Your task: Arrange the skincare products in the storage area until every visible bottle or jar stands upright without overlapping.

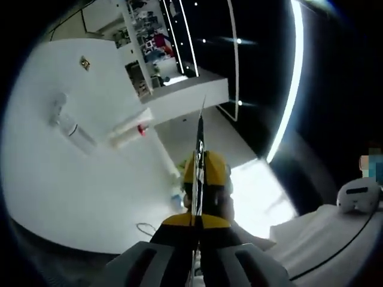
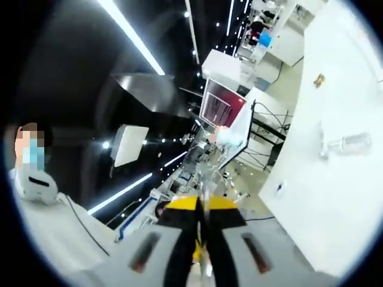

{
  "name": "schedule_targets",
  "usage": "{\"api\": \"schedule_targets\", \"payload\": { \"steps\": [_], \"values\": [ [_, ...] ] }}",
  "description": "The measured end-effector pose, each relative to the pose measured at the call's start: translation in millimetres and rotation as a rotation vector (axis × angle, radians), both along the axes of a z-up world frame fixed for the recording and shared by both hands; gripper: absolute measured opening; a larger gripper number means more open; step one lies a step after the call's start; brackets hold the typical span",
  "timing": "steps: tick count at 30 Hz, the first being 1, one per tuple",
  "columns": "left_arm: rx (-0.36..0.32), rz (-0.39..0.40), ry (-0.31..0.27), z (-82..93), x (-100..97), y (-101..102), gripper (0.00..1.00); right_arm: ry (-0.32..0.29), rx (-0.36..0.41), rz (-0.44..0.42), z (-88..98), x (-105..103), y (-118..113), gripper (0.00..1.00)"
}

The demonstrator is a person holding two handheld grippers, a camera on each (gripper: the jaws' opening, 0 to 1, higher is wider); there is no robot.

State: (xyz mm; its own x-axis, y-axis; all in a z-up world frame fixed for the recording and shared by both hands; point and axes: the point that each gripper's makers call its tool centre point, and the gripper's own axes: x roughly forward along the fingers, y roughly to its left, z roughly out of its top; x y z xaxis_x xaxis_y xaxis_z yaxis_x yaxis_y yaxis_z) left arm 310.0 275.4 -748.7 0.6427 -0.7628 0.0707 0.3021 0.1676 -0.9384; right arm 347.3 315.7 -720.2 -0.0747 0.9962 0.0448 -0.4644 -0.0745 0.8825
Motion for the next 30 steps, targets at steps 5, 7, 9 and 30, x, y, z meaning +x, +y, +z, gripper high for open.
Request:
{"api": "schedule_targets", "payload": {
  "steps": [5, 7, 9, 30],
  "values": [
    [-0.013, 0.065, -0.004, -1.1, -1.9, 2.4, 0.16, 0.038, 0.017, -0.017, 1.6, 4.2, -1.8, 0.03],
    [-0.017, 0.061, -0.001, -1.3, -5.3, 0.8, 0.19, 0.086, 0.041, -0.032, 4.4, 9.5, -3.1, 0.03],
    [-0.014, 0.047, -0.005, -1.8, -10.9, -1.6, 0.18, 0.107, 0.059, -0.040, 6.2, 12.9, -3.9, 0.03],
    [0.003, 0.161, -0.058, 5.0, -7.1, 21.8, 0.01, 0.052, 0.003, 0.044, -1.7, -12.2, 2.4, 0.14]
  ]
}}
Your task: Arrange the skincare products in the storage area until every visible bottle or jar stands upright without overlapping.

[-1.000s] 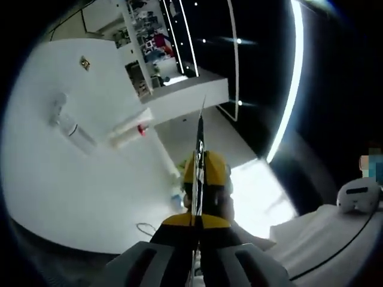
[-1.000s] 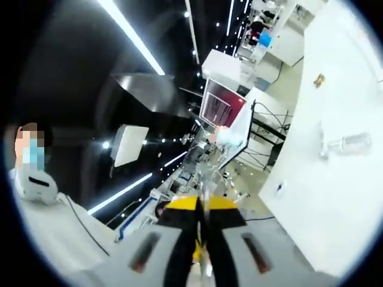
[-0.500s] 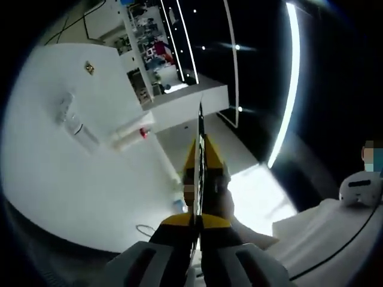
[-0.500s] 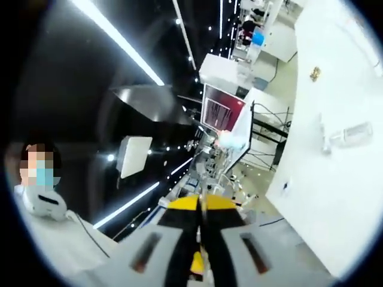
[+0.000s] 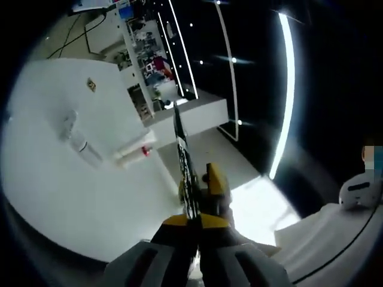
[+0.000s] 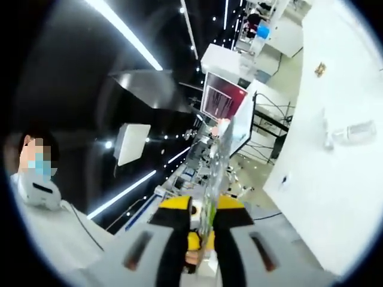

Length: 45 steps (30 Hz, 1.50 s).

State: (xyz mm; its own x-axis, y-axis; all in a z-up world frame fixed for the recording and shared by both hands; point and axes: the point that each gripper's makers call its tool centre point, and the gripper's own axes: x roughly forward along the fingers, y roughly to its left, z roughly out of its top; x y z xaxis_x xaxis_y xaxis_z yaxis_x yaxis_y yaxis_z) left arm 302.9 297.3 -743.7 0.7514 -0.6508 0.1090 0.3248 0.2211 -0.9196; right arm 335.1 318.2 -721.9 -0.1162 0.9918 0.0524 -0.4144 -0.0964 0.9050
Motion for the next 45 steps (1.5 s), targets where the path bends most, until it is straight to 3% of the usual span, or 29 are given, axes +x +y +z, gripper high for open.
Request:
{"api": "schedule_targets", "payload": {
  "steps": [10, 13, 14, 16, 17, 21, 26, 29, 33, 37, 45],
  "values": [
    [0.021, -0.032, -0.001, -1.7, 2.5, -9.2, 0.01, 0.004, -0.015, -0.037, -7.4, 1.6, -16.4, 0.14],
    [0.013, -0.059, 0.000, -3.0, 1.7, -14.5, 0.01, -0.065, -0.037, -0.053, -11.8, 3.3, -22.3, 0.05],
    [0.014, -0.066, 0.008, -5.2, 2.0, -16.8, 0.01, -0.038, -0.030, -0.044, -9.4, 2.0, -24.6, 0.04],
    [0.003, -0.075, 0.008, -5.6, 2.9, -19.0, 0.01, -0.043, -0.034, -0.047, -9.2, 2.4, -27.1, 0.04],
    [0.010, -0.078, 0.011, -6.9, 4.4, -21.8, 0.02, -0.085, -0.052, -0.063, -11.8, 4.9, -29.4, 0.03],
    [0.024, -0.076, -0.020, -4.3, 9.5, -24.4, 0.04, -0.087, -0.029, -0.074, -5.7, 6.1, -37.8, 0.03],
    [0.007, -0.030, -0.012, -2.6, 24.5, -8.6, 0.07, -0.148, -0.071, -0.049, -10.9, -0.2, -45.3, 0.02],
    [0.041, -0.084, -0.036, 0.3, 26.1, -13.3, 0.03, -0.147, -0.079, -0.066, -12.4, 1.3, -48.0, 0.03],
    [0.057, -0.102, -0.038, 2.4, 32.5, -15.3, 0.02, -0.135, -0.067, -0.120, -11.1, 7.3, -50.9, 0.03],
    [0.053, -0.105, -0.043, 5.0, 39.0, -13.3, 0.01, -0.127, -0.042, -0.166, -5.7, 11.0, -56.5, 0.11],
    [0.062, -0.118, -0.046, 8.5, 55.1, -0.5, 0.01, -0.155, -0.062, -0.312, -9.4, 16.4, -86.5, 0.18]
  ]
}}
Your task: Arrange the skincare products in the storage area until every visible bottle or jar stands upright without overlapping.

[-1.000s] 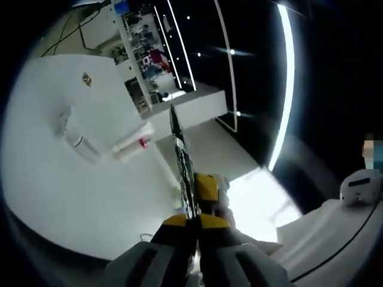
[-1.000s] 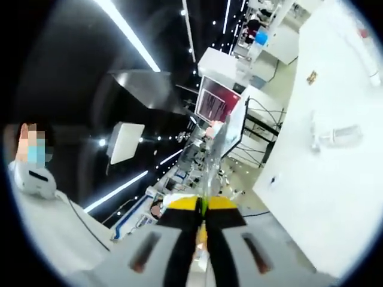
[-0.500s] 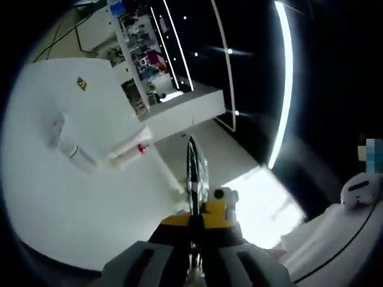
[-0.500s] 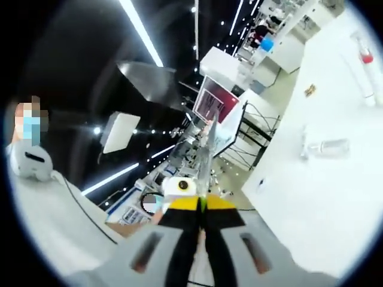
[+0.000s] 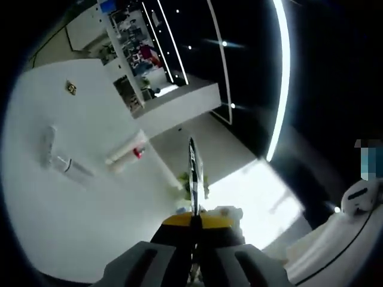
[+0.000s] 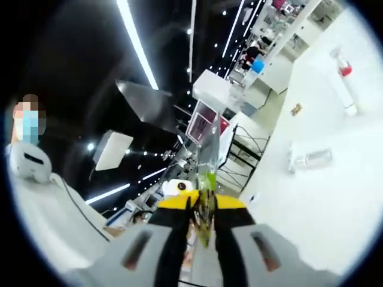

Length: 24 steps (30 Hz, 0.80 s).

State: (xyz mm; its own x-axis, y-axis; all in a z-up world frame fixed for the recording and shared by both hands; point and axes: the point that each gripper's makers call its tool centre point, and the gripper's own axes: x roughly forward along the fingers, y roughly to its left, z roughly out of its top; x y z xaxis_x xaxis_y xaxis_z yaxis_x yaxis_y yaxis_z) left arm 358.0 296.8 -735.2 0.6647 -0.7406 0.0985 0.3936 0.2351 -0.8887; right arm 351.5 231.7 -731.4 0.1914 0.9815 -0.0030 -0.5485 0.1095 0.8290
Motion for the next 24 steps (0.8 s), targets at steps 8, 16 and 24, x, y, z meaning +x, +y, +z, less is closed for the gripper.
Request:
{"api": "schedule_targets", "payload": {
  "steps": [8, 16, 24],
  "values": [
    [0.012, -0.009, 0.010, -5.2, 22.1, 9.2, 0.01, -0.025, -0.140, -0.118, -30.8, -11.5, -34.5, 0.29],
    [0.039, -0.016, 0.027, -11.6, 54.2, 16.1, 0.01, -0.013, -0.282, -0.180, -68.6, -20.0, -52.5, 0.34],
    [0.049, -0.005, 0.055, -17.8, 87.1, 24.0, 0.01, -0.001, -0.345, -0.241, -88.6, -23.1, -68.8, 0.35]
  ]
}}
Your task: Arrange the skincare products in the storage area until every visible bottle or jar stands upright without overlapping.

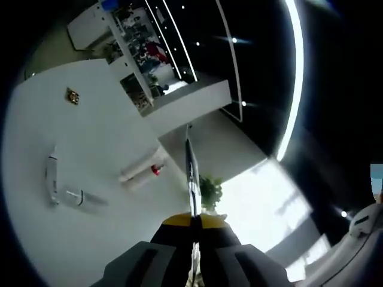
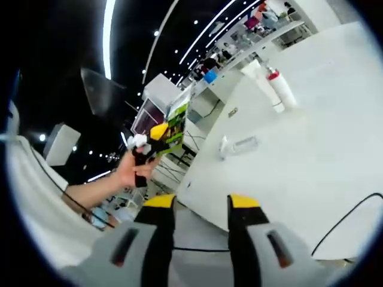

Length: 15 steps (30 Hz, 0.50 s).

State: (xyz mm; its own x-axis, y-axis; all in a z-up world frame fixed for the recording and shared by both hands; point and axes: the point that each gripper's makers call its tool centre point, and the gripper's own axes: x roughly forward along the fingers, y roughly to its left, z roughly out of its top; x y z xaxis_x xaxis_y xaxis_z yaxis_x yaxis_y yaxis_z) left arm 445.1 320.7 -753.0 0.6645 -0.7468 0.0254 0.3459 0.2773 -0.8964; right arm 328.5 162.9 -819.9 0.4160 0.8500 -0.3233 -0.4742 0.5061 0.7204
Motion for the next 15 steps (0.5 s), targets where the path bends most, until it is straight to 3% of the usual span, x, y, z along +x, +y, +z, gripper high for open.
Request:
{"api": "schedule_targets", "payload": {
  "steps": [10, 15],
  "values": [
    [0.020, -0.003, 0.037, -10.6, 40.1, 3.5, 0.01, -0.011, -0.036, -0.058, -7.4, 5.8, -11.2, 0.37],
    [0.057, 0.002, 0.086, -28.4, 63.2, 7.1, 0.01, 0.000, -0.069, -0.048, -16.0, -0.2, -8.0, 0.37]
  ]
}}
